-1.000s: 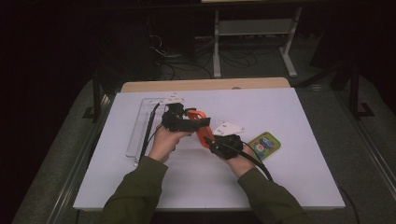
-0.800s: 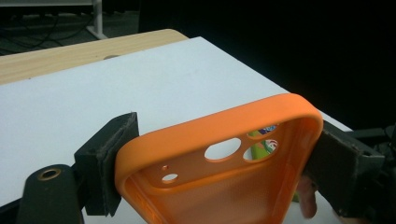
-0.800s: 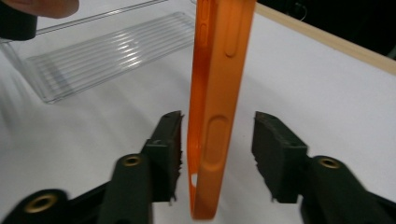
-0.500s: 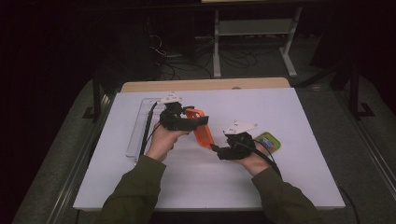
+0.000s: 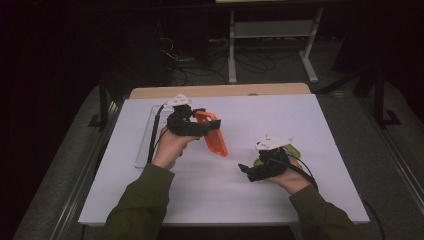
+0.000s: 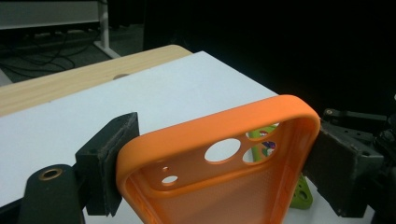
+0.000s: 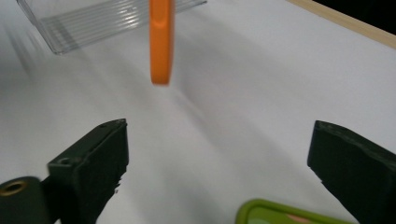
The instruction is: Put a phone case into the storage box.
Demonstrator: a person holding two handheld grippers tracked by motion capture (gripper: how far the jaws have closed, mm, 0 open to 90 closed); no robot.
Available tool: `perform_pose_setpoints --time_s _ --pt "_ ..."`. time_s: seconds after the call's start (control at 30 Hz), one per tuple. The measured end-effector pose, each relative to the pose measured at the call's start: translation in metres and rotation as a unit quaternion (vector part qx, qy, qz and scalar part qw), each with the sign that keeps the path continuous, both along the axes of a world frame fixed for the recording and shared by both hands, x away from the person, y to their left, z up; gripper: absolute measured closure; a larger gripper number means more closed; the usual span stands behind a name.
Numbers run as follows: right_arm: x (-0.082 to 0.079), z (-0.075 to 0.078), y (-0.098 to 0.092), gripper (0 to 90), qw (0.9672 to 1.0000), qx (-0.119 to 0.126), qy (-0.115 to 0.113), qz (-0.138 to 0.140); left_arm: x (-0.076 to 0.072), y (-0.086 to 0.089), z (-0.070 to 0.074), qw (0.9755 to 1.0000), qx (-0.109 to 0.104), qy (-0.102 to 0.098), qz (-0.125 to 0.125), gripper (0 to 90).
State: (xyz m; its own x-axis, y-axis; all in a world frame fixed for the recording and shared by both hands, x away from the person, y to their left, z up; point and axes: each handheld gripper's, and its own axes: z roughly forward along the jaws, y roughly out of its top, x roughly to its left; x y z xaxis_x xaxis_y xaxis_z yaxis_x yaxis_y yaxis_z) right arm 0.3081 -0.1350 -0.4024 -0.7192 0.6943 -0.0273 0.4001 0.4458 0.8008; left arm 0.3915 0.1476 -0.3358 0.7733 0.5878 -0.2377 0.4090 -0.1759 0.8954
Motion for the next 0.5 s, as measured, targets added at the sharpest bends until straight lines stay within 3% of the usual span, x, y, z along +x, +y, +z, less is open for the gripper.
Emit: perform_pose_setpoints --time_s 0.2,0.4,0.5 --pt "-0.005 -0.002 -0.01 2.1 1.0 0.001 0.003 -0.007 0.004 0.011 0.012 0.9999 0.004 -0.005 0.014 16.4" --pt "-0.01 -0.008 -0.022 1.7 0.9998 -0.014 0.001 -0.01 0.012 0.025 0.027 0.9992 0.015 -0.018 0.032 16.4" --pt "-0.015 -0.01 -0.027 1.7 0.9998 -0.008 0.007 -0.018 0.016 0.033 0.031 0.9984 0.025 -0.022 0.046 16.4"
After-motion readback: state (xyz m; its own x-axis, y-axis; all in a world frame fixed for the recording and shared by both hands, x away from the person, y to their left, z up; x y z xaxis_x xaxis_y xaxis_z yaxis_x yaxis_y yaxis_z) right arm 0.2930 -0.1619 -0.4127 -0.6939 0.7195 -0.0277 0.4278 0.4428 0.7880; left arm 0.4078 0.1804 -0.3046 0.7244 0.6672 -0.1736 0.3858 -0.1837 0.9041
